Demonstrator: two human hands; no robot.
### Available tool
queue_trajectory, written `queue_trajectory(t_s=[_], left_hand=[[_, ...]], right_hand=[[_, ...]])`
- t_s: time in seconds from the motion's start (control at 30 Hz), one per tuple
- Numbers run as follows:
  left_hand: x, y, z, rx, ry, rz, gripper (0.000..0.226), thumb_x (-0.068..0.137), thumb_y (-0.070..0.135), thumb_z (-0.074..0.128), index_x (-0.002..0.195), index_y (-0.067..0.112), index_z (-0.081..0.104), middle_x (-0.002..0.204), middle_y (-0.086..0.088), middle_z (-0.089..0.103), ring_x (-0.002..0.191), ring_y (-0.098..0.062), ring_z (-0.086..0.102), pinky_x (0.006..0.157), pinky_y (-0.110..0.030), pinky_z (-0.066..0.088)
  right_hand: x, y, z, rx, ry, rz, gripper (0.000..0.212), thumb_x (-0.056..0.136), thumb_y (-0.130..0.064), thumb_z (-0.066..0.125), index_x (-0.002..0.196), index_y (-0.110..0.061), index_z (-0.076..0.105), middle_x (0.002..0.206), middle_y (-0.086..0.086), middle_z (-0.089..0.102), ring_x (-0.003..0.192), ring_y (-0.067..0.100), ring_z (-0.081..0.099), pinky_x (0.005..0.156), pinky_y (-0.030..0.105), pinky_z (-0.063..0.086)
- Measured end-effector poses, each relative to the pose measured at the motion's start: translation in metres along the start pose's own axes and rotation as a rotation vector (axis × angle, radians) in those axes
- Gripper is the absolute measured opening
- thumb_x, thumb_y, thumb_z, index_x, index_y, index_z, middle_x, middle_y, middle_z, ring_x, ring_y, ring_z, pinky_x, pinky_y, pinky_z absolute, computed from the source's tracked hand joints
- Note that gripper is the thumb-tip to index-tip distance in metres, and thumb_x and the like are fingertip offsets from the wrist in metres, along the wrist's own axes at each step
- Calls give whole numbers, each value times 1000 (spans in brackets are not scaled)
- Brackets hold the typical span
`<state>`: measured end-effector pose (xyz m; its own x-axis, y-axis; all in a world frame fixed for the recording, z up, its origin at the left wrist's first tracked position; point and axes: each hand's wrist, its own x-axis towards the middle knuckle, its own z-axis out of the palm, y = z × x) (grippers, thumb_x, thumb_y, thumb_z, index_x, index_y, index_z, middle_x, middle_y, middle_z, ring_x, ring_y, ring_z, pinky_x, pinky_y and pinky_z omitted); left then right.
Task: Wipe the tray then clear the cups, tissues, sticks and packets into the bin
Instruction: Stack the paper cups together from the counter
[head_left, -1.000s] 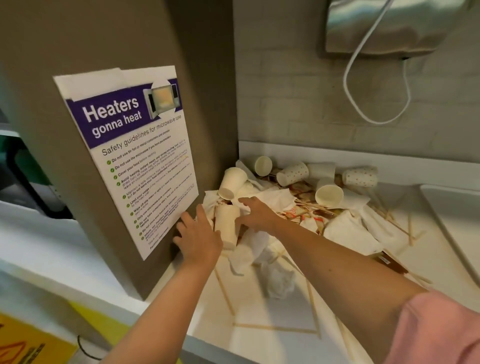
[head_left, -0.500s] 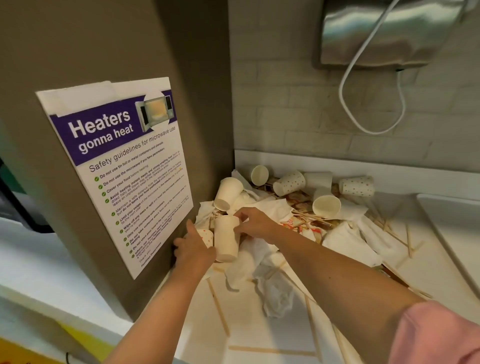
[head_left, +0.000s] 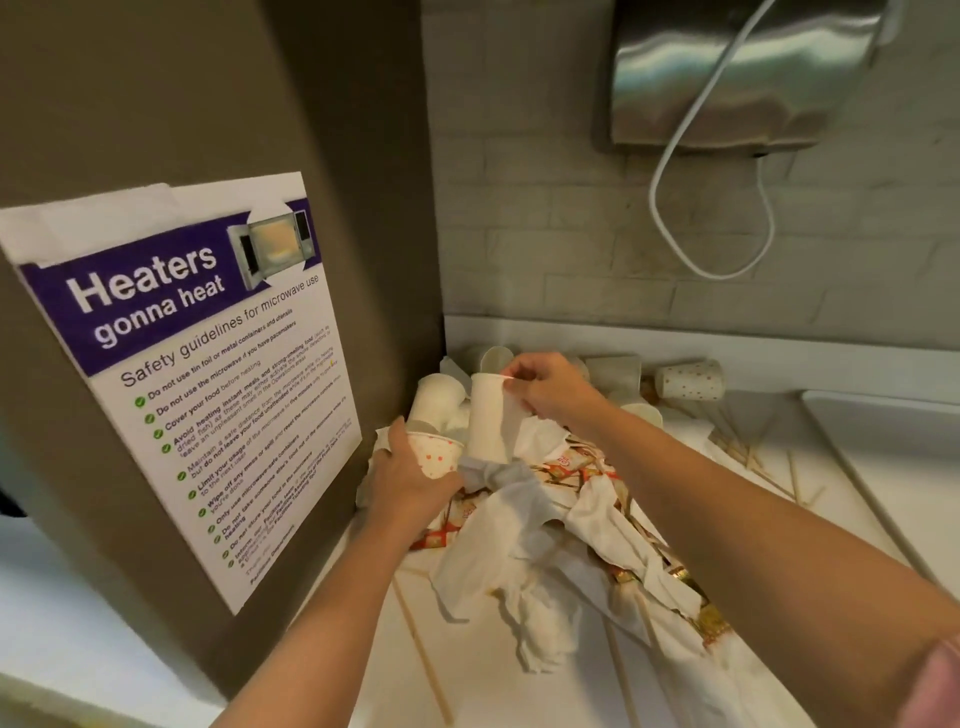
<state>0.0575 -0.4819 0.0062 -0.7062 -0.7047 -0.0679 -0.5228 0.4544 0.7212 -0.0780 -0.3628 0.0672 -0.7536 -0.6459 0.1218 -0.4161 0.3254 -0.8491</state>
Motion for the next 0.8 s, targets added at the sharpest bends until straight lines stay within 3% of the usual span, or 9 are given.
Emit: queue_trajectory(t_s=[0.07, 0.17, 0.23, 0.37, 0.5, 0.63, 0.7, 0.8], left_hand=[[1, 7, 6, 0, -33, 37, 98, 76, 35, 72, 147, 26, 5, 146, -11, 26, 129, -32, 35, 102, -42, 36], [3, 18, 18, -1, -52, 89, 105, 72, 44, 75, 146, 28, 2, 149, -8, 21, 132, -32, 33, 106, -46, 35], [3, 27, 26, -9, -61, 120, 104, 73, 38, 75, 146, 28, 2, 148, -9, 22, 131, -33, 34, 106, -46, 35], [3, 42, 38, -44, -74, 166, 101, 77, 24, 74, 146, 27, 1, 146, -11, 23, 128, -32, 36, 100, -42, 38], [7, 52, 46, -74, -45, 206, 104, 75, 25, 75, 147, 29, -1, 147, -11, 26, 130, -32, 36, 101, -44, 38], [8, 68, 56, -85, -31, 234, 108, 76, 20, 75, 148, 31, -4, 150, -12, 24, 132, -32, 36, 103, -43, 39], [11, 75, 61, -60, -25, 244, 107, 76, 20, 75, 148, 35, -3, 149, -12, 24, 131, -32, 38, 102, -43, 41], [15, 82, 71, -80, -19, 298, 95, 75, 15, 76, 144, 37, 14, 141, -11, 33, 123, -29, 46, 95, -35, 44]], right_hand=[[2, -1, -4, 69, 141, -30, 9, 92, -10, 55, 90, -14, 63, 73, 0, 55, 69, 14, 51, 61, 26, 45], [-3, 1, -6, 85, 212, -83, 10, 92, -10, 55, 91, -14, 64, 80, 5, 58, 75, 18, 54, 69, 34, 48], [-9, 4, -8, 78, 186, -96, 10, 92, -11, 54, 91, -15, 63, 78, 4, 57, 73, 17, 53, 69, 33, 47], [-15, 13, -11, 41, 84, -83, 13, 94, -13, 52, 101, -11, 63, 73, -5, 54, 67, 6, 51, 57, 11, 41], [-19, 28, -13, 50, 31, -68, 16, 93, -11, 55, 102, -7, 67, 80, -6, 57, 73, 2, 49, 65, 10, 38], [-21, 40, -18, 34, 23, -64, 18, 92, -14, 58, 105, -9, 69, 113, 9, 60, 106, 15, 53, 81, 16, 37], [-21, 44, -24, 21, 12, -75, 19, 91, -15, 58, 106, -9, 69, 116, 12, 58, 106, 19, 53, 87, 21, 37], [-18, 52, -37, 4, -46, -107, 20, 92, -15, 57, 107, -10, 69, 113, 9, 55, 101, 16, 52, 89, 24, 39]])
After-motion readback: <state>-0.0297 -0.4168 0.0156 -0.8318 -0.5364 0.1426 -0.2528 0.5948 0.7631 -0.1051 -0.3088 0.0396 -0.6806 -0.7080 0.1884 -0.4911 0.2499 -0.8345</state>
